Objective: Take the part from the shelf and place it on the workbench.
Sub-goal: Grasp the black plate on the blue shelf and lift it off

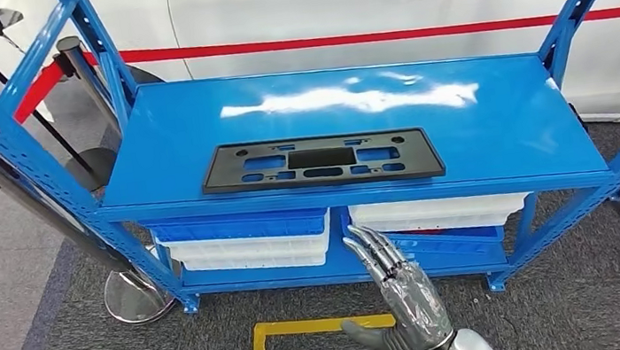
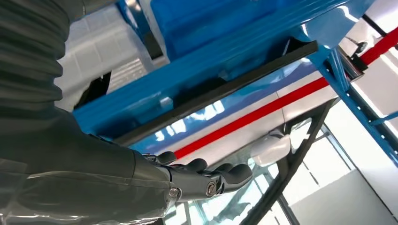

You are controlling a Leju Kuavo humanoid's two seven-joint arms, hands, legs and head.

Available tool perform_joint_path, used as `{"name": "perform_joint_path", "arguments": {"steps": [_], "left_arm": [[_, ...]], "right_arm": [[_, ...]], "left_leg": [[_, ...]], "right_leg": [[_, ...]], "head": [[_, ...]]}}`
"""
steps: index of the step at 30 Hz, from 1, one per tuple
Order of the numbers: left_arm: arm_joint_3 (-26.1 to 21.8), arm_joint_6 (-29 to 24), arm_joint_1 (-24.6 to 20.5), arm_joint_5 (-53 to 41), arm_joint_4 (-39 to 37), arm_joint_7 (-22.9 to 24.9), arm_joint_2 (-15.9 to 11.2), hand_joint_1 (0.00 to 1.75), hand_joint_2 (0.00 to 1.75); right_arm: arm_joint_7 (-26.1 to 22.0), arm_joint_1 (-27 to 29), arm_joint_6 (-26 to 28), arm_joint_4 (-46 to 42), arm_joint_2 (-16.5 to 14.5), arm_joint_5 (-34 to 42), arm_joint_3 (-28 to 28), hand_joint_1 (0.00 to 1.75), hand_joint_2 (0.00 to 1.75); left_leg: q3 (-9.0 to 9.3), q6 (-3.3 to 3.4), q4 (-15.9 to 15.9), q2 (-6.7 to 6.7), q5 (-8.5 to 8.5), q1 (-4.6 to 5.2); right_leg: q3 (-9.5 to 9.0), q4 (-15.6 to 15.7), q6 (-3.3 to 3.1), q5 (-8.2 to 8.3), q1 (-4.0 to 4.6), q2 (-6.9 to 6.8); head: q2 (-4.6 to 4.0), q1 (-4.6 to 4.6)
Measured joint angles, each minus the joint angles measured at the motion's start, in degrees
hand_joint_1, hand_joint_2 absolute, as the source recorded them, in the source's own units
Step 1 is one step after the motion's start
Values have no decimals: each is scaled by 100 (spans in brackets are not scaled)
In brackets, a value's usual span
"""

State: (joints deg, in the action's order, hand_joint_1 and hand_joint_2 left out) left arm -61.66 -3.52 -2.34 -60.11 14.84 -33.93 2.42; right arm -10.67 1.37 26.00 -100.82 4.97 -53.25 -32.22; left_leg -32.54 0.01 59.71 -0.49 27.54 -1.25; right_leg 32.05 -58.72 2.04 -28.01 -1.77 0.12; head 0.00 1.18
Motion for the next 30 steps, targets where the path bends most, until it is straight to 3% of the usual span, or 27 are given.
{"name": "perform_joint_path", "arguments": {"steps": [2,5,6,7,8,9,11,13,15,17,20,21,22,23,25,26,27,30], "left_arm": [[0,22,-11,-40,0,12,-3,0,0],[0,49,-30,-91,0,40,-9,0,0],[0,57,-32,-112,0,53,-11,0,0],[0,65,-34,-132,0,64,-13,0,0],[0,73,-36,-149,0,73,-14,0,0],[0,80,-41,-164,0,79,-14,0,0],[1,100,-61,-207,-13,89,-2,0,0],[2,122,-85,-241,-27,110,-3,0,0],[2,144,-104,-270,-29,131,-26,0,0],[3,173,-117,-316,-38,151,-38,0,0],[4,272,-131,-357,-46,212,-77,0,0],[4,327,-132,-372,-46,234,-95,0,0],[4,383,-132,-388,-46,254,-110,0,0],[4,434,-132,-405,-46,272,-125,0,0],[4,504,-140,-428,-46,292,-153,0,0],[4,528,-148,-432,-48,296,-165,0,0],[4,549,-153,-432,-50,298,-174,0,0],[4,600,-138,-424,-55,300,-181,0,0]], "right_arm": [[108,-62,146,87,-17,-393,-18,0,175],[272,-140,367,261,-40,-979,-42,0,175],[327,-155,434,327,-49,-1173,-49,0,175],[382,-171,500,390,-58,-1365,-54,0,175],[438,-196,569,449,-70,-1564,-62,0,175],[491,-230,641,498,-85,-1756,-74,0,175],[599,-318,790,592,-122,-2149,-97,0,175],[709,-386,941,690,-157,-2541,-117,0,175],[820,-428,1083,783,-190,-2932,-139,0,175],[952,-489,1216,875,-228,-3288,-169,0,175],[1240,-657,1336,1074,-263,-3599,-268,0,175],[1371,-730,1344,1146,-257,-3633,-308,0,175],[1510,-811,1346,1203,-246,-3648,-347,0,175],[1652,-907,1349,1252,-233,-3655,-382,0,175],[1849,-1089,1354,1333,-215,-3658,-430,0,175],[1893,-1162,1356,1374,-211,-3659,-440,0,175],[1888,-1208,1360,1412,-214,-3657,-443,0,175],[1700,-1237,1365,1503,-265,-3626,-421,0,175]], "left_leg": [[-2,102,-29,5,-29,5],[-21,189,-37,14,-41,59],[-22,203,-36,13,-41,88],[-19,216,-36,9,-39,121],[-7,227,-37,4,-36,156],[8,235,-37,0,-32,188],[24,241,-39,2,-24,228],[16,217,-47,12,-27,214],[25,175,-65,20,-26,205],[-23,112,86,17,97,211],[-454,-26,1014,16,570,134],[-592,-75,1288,18,649,95],[-646,-118,1379,20,620,57],[-595,-162,1254,24,483,18],[-268,-247,568,34,111,-52],[-117,-254,248,28,-5,-61],[-34,-231,60,19,-47,-60],[-39,-65,2,-2,-45,-32]], "right_leg": [[107,-235,27,-174,-8,-7],[641,-1307,3,-674,28,-11],[780,-1566,-21,-726,49,-11],[823,-1621,-61,-667,76,-11],[745,-1431,-124,-499,112,-9],[573,-1060,-213,-273,162,-7],[231,-336,-406,15,254,-24],[120,-70,-495,55,310,-44],[86,32,-478,109,295,-53],[11,181,-457,176,226,-69],[-26,256,-444,212,170,-81],[-21,246,-433,209,157,-82],[-16,230,-416,201,141,-81],[-11,203,-388,186,119,-78],[-2,119,-304,133,78,-71],[13,63,-255,102,75,-68],[30,24,-210,83,81,-66],[64,7,-117,84,94,-62]], "head": [[0,-18],[1,-48],[1,-51],[1,-54],[0,-56],[0,-59],[0,-32],[1,-20],[0,-43],[0,-38],[1,-16],[1,-12],[0,-12],[0,-10],[1,-8],[0,0],[0,2],[0,-17]]}}
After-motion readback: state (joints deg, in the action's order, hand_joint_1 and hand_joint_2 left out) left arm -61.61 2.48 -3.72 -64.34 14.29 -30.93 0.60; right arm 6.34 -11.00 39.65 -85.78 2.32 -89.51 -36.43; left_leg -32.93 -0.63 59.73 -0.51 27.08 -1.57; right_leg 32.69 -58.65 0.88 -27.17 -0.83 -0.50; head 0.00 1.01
